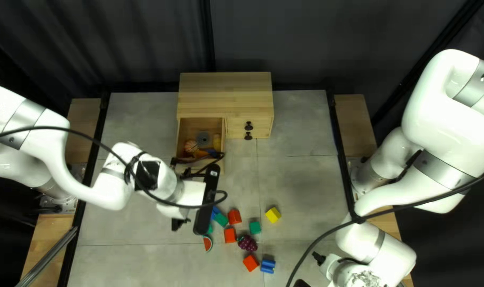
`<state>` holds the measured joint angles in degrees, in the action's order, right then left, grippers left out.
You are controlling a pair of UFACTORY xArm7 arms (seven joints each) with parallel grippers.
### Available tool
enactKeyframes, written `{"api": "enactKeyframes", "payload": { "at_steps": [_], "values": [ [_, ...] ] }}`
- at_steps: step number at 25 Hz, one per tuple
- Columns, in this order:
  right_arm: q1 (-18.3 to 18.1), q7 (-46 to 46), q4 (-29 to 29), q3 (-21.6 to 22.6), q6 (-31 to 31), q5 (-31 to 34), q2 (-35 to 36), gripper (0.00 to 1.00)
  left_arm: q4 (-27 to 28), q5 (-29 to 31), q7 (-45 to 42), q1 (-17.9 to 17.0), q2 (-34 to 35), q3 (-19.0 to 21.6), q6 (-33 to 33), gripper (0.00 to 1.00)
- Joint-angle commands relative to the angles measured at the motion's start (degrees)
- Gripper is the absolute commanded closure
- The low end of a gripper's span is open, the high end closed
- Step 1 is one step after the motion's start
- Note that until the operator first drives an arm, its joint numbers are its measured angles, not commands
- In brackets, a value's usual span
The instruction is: Open drawers and place objects into drawer and close
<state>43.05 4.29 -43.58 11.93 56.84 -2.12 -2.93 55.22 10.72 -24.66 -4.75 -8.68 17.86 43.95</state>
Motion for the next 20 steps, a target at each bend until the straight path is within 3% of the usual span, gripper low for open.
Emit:
{"api": "enactKeyframes", "payload": {
  "at_steps": [1, 6, 13, 20],
  "values": [
    [0.00, 0.00, 0.00, 0.00, 0.00, 0.00, 0.00, 0.00, 5.02, 4.68, -6.35, -3.41, -7.85, -1.09, 0.00, 0.00],
    [0.00, 0.00, 0.00, 0.00, 0.00, 0.00, 0.00, 0.00, 7.35, 5.74, -6.20, -3.08, -10.65, -2.11, 0.94, 0.00],
    [0.00, 0.00, 0.00, 0.00, 0.00, 0.00, 0.00, 0.00, 9.58, 5.81, -14.94, -4.47, -12.63, -4.03, 2.38, 0.00],
    [0.00, 0.00, 0.00, 0.00, 0.00, 0.00, 0.00, 0.00, 11.50, 6.67, -18.37, -5.86, -13.94, -4.51, 3.68, 0.00]
  ]
}}
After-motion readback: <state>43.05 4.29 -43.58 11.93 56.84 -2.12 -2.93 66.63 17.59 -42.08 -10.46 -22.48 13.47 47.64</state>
